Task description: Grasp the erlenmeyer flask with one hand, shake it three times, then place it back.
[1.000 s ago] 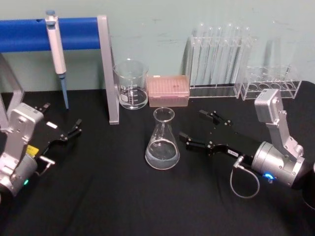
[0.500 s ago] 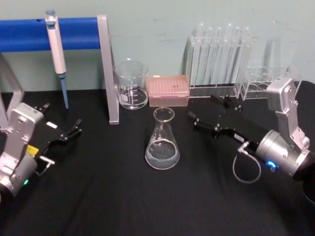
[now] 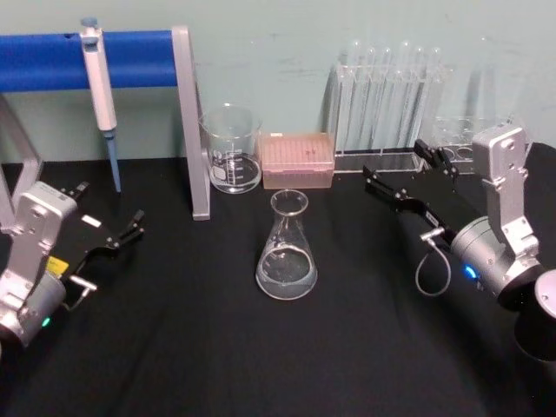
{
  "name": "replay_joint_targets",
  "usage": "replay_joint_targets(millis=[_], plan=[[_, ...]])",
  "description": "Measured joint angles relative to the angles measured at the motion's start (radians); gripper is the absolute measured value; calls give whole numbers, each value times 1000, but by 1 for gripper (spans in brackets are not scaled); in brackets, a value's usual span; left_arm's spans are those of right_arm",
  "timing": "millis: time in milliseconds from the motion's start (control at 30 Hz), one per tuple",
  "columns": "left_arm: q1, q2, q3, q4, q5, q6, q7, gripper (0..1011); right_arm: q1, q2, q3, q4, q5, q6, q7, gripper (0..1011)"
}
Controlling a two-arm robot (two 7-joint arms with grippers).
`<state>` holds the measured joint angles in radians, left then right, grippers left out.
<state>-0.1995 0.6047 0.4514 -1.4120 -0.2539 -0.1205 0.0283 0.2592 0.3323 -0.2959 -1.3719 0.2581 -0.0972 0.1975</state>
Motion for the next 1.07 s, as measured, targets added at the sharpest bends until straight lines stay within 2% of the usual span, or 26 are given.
replay_joint_targets(millis=[433, 700, 1067], plan=[[0, 0, 0, 0, 0, 0, 0, 1001, 13, -32, 1, 87, -59, 89, -31, 1002], [0, 0, 0, 0, 0, 0, 0, 1001, 16, -40, 9, 105, -80, 109, -23, 1003], [0, 0, 0, 0, 0, 0, 0, 1001, 16, -39, 8, 103, -79, 108, -22, 1003]])
